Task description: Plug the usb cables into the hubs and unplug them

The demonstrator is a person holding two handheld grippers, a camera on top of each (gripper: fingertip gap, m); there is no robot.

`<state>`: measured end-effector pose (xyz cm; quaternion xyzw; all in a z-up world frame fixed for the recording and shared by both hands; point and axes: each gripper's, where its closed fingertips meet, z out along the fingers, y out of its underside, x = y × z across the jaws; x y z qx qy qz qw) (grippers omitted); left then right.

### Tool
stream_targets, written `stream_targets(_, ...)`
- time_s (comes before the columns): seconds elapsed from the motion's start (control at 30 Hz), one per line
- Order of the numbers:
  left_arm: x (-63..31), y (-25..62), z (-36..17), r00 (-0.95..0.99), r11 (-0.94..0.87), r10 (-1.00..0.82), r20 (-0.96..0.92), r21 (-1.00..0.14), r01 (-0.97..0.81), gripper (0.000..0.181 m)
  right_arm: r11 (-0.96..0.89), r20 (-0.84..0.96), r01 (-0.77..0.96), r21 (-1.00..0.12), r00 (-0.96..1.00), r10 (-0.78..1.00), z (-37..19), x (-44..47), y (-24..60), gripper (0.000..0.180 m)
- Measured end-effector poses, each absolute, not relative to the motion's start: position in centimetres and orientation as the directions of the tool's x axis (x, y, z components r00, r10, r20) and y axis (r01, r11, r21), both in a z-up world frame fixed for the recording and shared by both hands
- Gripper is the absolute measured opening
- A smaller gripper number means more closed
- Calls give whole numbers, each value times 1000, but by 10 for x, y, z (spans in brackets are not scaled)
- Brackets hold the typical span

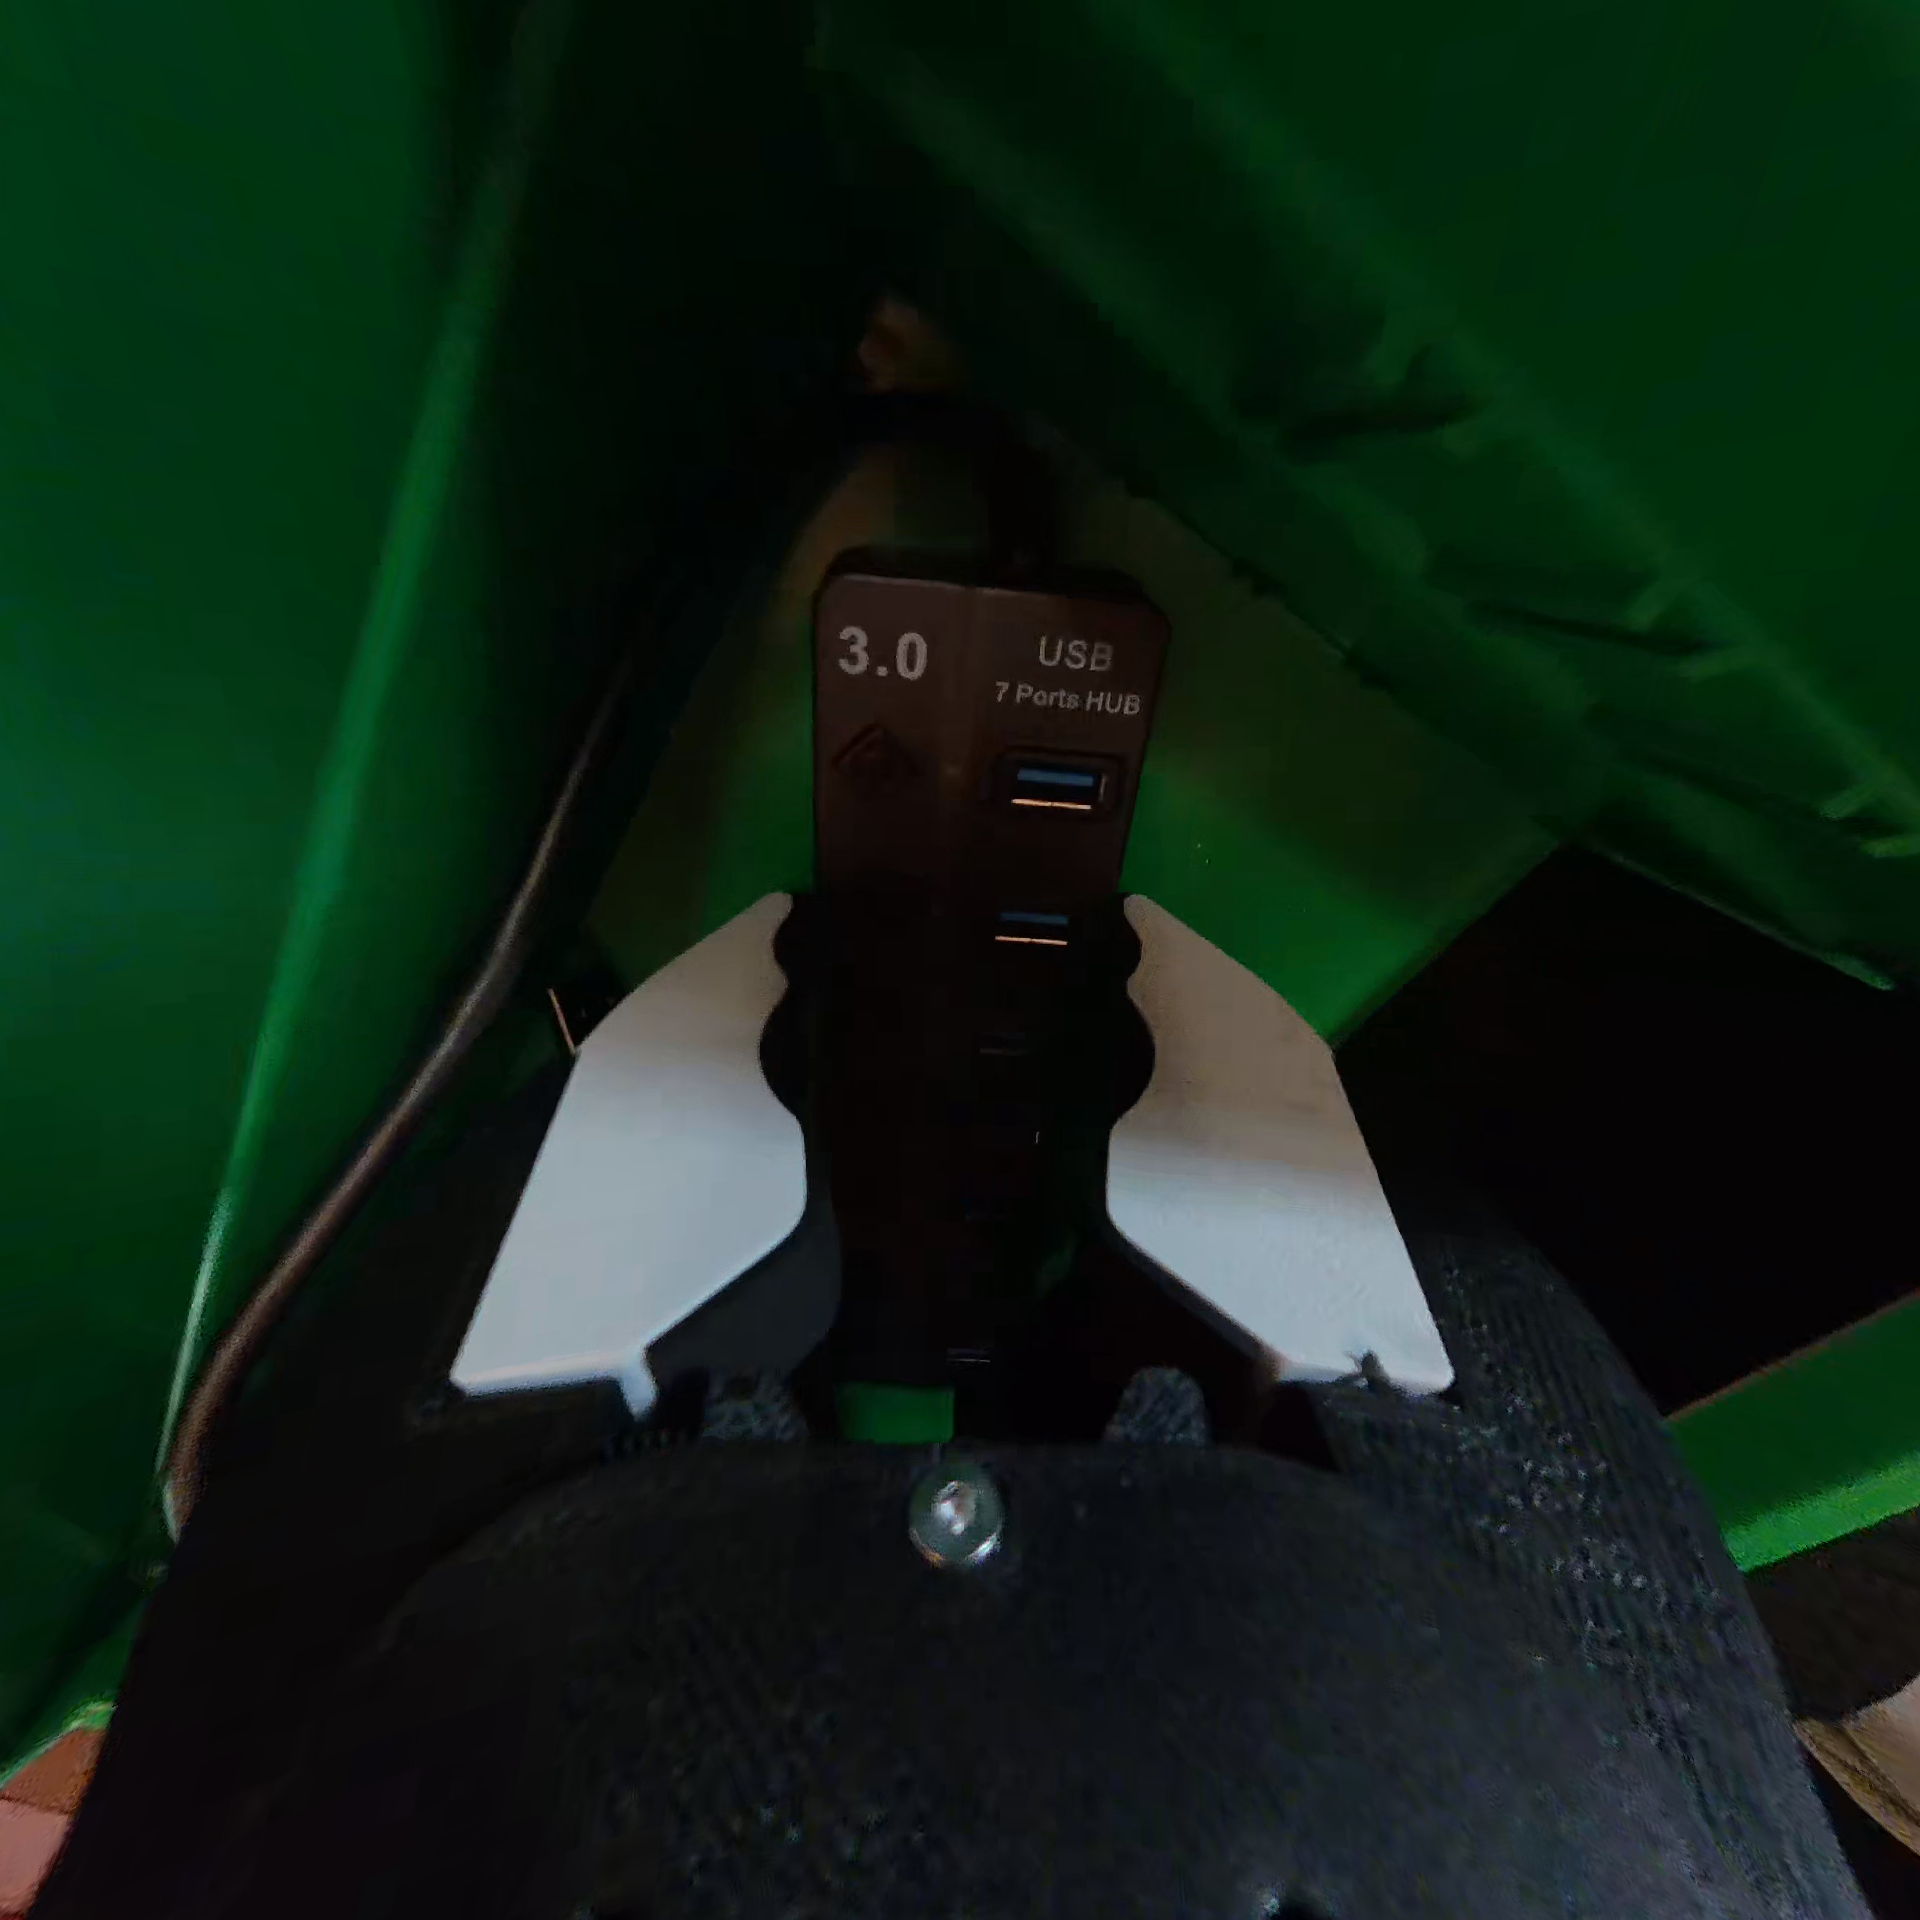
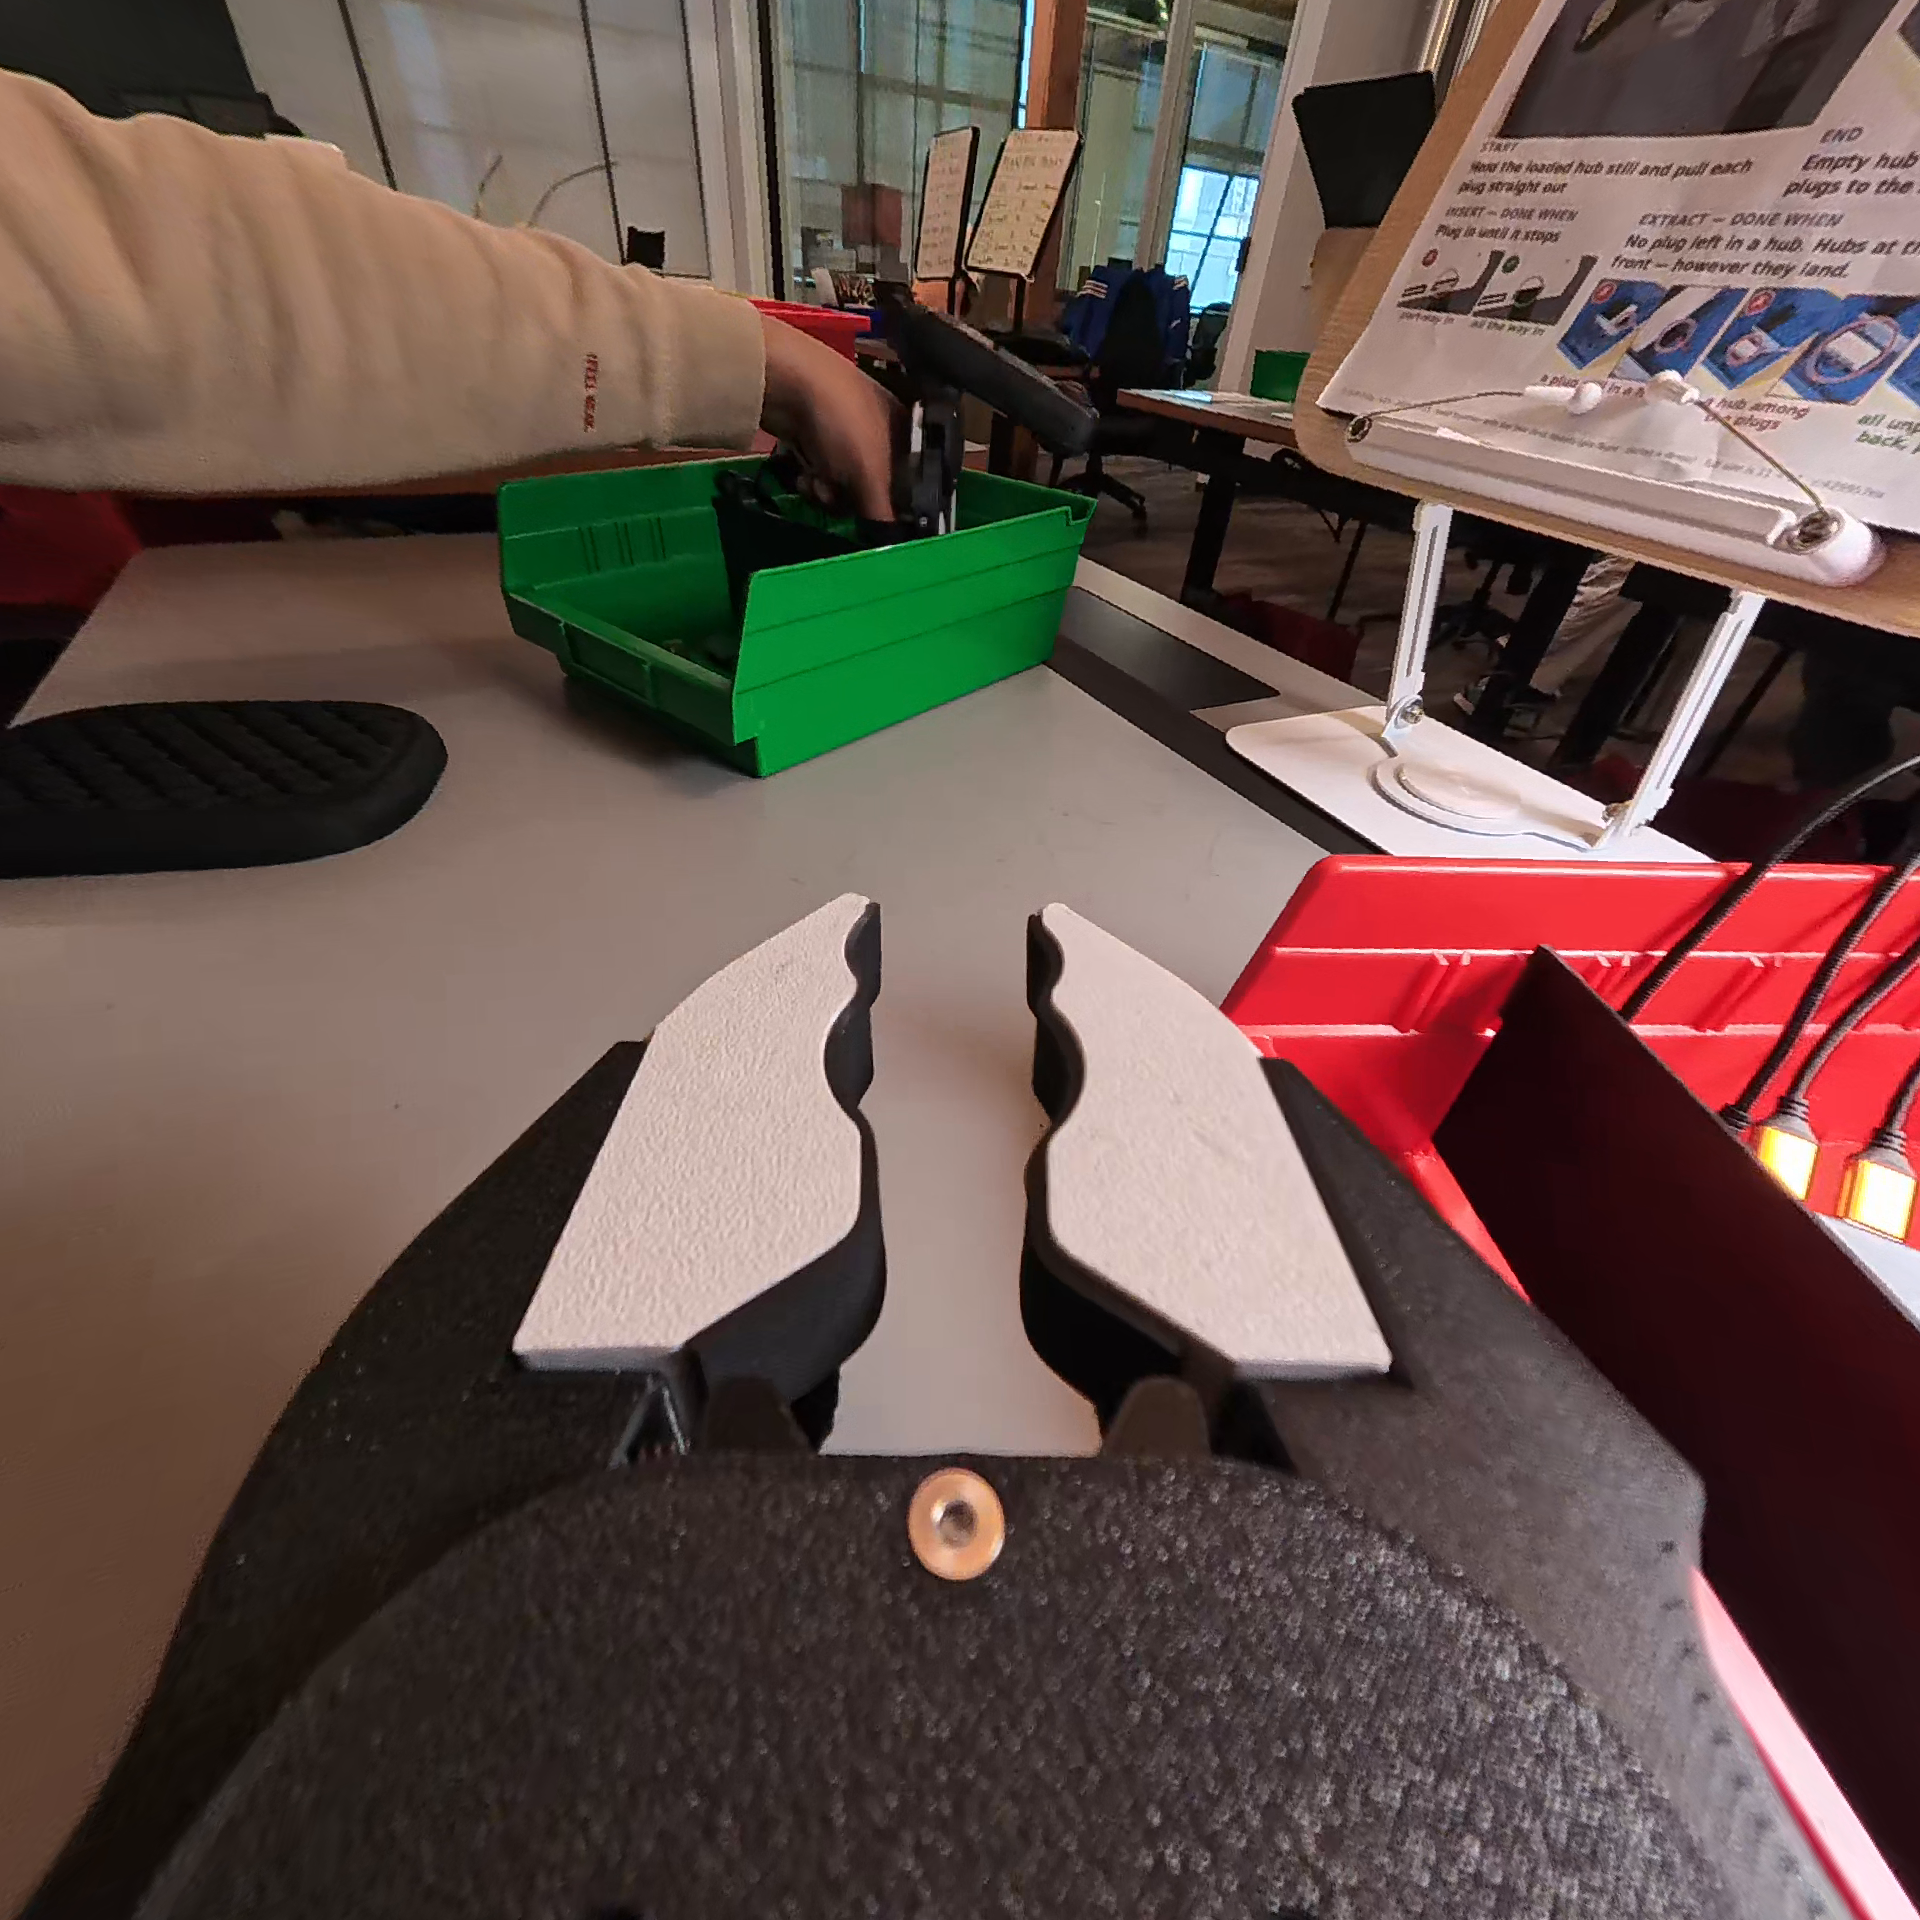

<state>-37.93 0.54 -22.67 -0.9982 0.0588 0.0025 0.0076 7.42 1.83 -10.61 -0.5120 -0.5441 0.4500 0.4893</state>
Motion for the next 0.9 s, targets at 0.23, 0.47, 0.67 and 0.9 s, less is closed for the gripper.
stream_targets(0.23,-368,12,-183,976,-969,-200,-88,-131,-210,54,82,83,101,-991,-1,997,-103,75,15,26)
stream_targets(0.47,-365,7,-76,969,-893,-191,-159,-382,-238,52,83,82,95,-992,-6,997,-102,72,12,25)
stream_targets(0.67,-344,-26,28,957,-745,-178,-229,-604,-283,52,80,80,89,-993,-1,997,-102,72,13,23)
stream_targets(0.9,-284,-75,130,927,-516,-226,-299,-770,-374,52,93,91,79,-993,-26,996,-99,70,5,26)
